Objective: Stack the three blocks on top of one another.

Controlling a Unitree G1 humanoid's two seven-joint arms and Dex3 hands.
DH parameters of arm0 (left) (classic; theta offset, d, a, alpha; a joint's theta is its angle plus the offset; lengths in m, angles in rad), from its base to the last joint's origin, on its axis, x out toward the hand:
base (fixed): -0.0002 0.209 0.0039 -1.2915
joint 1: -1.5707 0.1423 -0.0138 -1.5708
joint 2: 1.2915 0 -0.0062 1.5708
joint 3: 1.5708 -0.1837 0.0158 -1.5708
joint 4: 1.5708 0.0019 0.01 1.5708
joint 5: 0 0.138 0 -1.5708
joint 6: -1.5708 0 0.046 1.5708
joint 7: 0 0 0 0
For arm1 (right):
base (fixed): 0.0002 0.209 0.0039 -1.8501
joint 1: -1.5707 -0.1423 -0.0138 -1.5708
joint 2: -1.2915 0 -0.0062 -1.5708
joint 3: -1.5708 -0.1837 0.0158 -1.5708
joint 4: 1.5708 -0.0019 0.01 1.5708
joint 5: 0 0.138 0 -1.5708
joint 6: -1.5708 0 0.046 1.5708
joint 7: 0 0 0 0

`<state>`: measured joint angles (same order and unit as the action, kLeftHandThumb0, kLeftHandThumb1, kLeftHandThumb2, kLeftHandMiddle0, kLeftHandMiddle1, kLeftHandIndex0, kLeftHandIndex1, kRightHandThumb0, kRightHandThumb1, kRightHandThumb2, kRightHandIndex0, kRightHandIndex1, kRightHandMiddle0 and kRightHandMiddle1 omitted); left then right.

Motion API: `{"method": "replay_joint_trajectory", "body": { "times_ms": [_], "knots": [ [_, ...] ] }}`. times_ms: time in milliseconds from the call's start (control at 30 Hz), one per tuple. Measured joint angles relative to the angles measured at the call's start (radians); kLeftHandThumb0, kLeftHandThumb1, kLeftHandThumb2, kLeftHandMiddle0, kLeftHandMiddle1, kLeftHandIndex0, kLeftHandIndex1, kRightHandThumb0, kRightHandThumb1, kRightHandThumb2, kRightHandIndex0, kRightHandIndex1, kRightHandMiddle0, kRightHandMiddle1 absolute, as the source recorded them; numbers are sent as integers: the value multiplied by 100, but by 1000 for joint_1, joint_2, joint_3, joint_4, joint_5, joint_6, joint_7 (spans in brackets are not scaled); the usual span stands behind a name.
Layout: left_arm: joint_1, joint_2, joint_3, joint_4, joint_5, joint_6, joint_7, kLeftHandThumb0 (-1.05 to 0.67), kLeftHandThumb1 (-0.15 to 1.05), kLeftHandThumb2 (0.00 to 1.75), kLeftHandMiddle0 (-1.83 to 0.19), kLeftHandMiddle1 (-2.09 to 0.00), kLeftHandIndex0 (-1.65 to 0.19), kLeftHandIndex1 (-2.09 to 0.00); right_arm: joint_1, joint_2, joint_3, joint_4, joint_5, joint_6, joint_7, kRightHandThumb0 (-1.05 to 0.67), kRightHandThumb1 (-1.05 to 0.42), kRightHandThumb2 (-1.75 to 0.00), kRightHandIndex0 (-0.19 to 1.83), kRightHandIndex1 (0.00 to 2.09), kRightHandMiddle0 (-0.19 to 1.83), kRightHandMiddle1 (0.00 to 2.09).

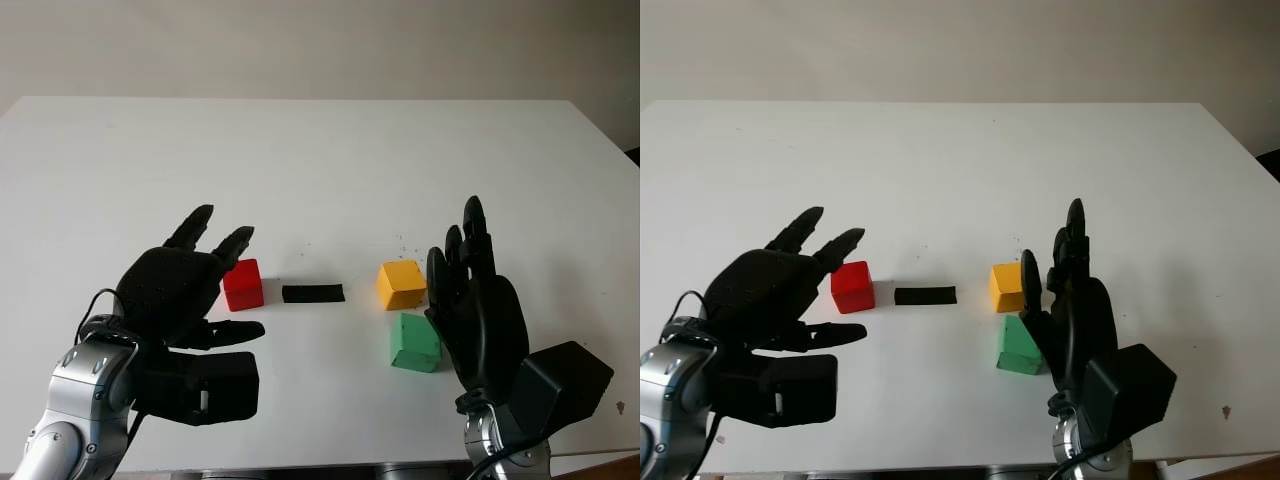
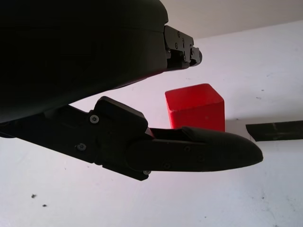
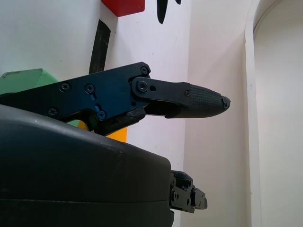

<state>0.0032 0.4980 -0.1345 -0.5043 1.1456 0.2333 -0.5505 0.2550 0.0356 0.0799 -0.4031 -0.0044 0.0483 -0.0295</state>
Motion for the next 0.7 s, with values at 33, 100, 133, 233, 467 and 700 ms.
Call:
{"method": "replay_joint_trajectory", "body": {
  "times_ms": [33, 100, 133, 233, 467, 700],
  "knots": [
    [0, -9, -6, 7, 12, 7, 6, -97, 105, 38, 18, -5, -8, -10, 0, 0, 0, 0, 0, 0, 0, -62, -105, -51, -13, 5, -11, 6],
    [0, -22, -11, 22, 31, 15, 22, -97, 105, 39, 17, -5, -9, -10, 0, 0, 0, 0, 0, 0, 0, -62, -105, -51, -13, 5, -11, 6],
    [0, -30, -13, 28, 37, 18, 31, -96, 105, 39, 17, -6, -9, -11, 1, 0, 0, 0, 0, 0, 0, -62, -105, -51, -13, 5, -11, 5],
    [-1, -42, -21, 55, 55, 23, 77, -94, 105, 39, 14, -7, -12, -12, 1, 0, 0, 0, 1, 0, 0, -62, -105, -51, -13, 5, -11, 5],
    [-1, -62, -30, 103, 74, 18, 182, -88, 105, 38, 9, -6, -18, -17, 1, 0, 0, 0, 5, 0, 1, -62, -105, -51, -13, 5, -11, 5],
    [-1, -62, -32, 108, 84, 17, 193, -80, 105, 39, 6, -6, -8, -48, 2, 0, -1, 0, 7, 0, 1, -63, -105, -51, -13, 5, -11, 5]
  ]
}}
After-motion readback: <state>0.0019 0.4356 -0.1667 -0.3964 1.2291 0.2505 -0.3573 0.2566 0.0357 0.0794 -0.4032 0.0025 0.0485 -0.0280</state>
